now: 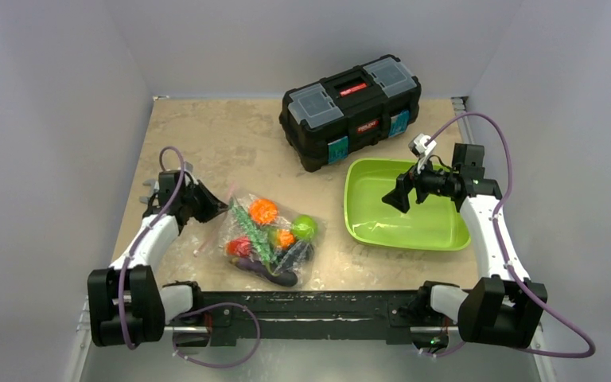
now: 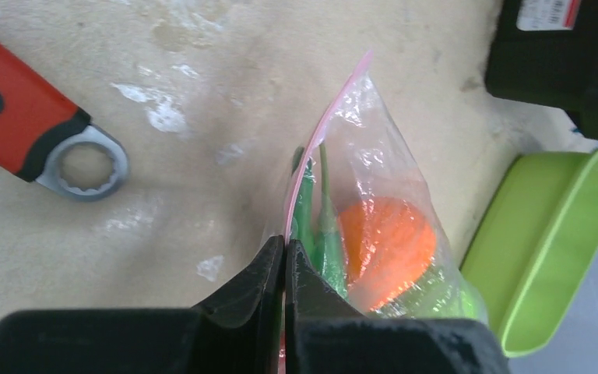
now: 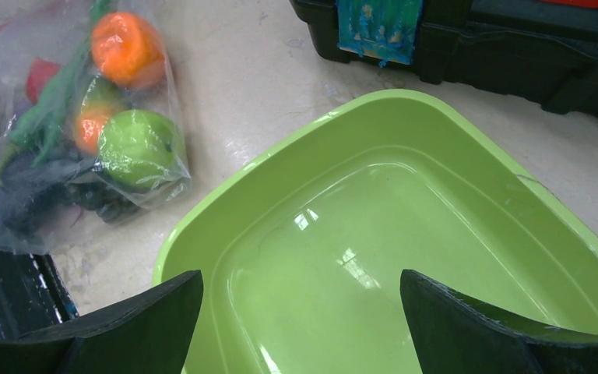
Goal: Open the zip-top bag and remove the fake food
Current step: Pick up the zipper food storage bag at the center of the board.
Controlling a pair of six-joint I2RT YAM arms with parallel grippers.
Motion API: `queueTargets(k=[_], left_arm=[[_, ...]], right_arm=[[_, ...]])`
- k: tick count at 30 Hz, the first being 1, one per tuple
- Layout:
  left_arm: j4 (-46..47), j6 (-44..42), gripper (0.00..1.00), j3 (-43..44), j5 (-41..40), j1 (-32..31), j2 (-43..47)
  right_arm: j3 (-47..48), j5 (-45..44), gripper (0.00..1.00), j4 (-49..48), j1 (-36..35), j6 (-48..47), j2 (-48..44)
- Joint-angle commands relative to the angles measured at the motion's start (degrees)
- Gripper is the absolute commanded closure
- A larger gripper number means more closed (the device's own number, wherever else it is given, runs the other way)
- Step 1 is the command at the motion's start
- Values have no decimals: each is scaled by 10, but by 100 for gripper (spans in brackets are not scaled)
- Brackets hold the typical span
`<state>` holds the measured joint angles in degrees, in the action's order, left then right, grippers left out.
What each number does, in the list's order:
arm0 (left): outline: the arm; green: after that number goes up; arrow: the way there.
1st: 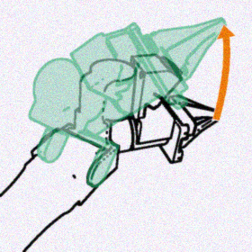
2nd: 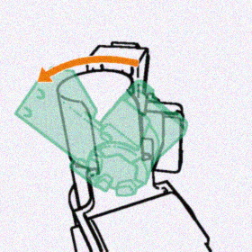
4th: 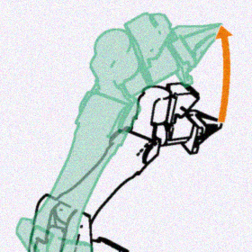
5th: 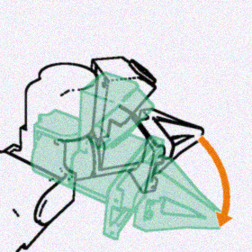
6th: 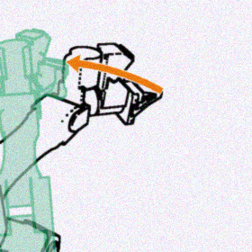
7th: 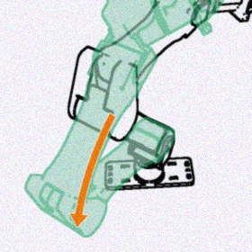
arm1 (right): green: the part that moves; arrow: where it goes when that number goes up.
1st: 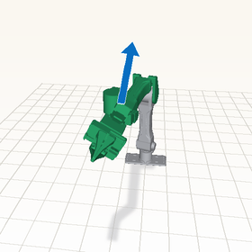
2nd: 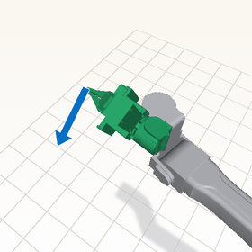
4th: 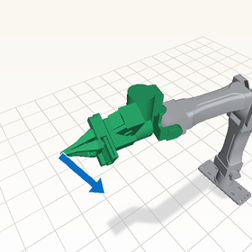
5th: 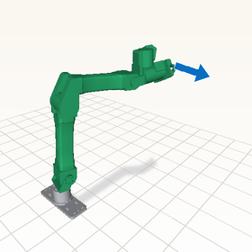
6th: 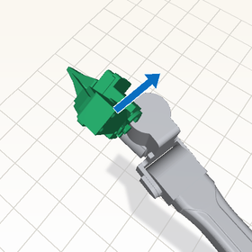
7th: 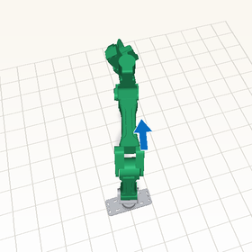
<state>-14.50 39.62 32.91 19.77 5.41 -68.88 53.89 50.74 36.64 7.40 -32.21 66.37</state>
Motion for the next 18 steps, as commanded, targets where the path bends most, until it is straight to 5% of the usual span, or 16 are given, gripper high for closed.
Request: queueTargets(k=[1, 9, 18], left_arm=[[-17, -18, 100, 39, 70, 0, 63], [-119, -90, 100, 176, 104, -48, 103], [-173, -139, 100, 299, 148, -158, 68]], right_arm=[[10, 24, 1, 6, -1, -10, -1], [32, 44, 1, 52, -21, -76, 23], [148, 126, 1, 276, -52, -365, 85]])
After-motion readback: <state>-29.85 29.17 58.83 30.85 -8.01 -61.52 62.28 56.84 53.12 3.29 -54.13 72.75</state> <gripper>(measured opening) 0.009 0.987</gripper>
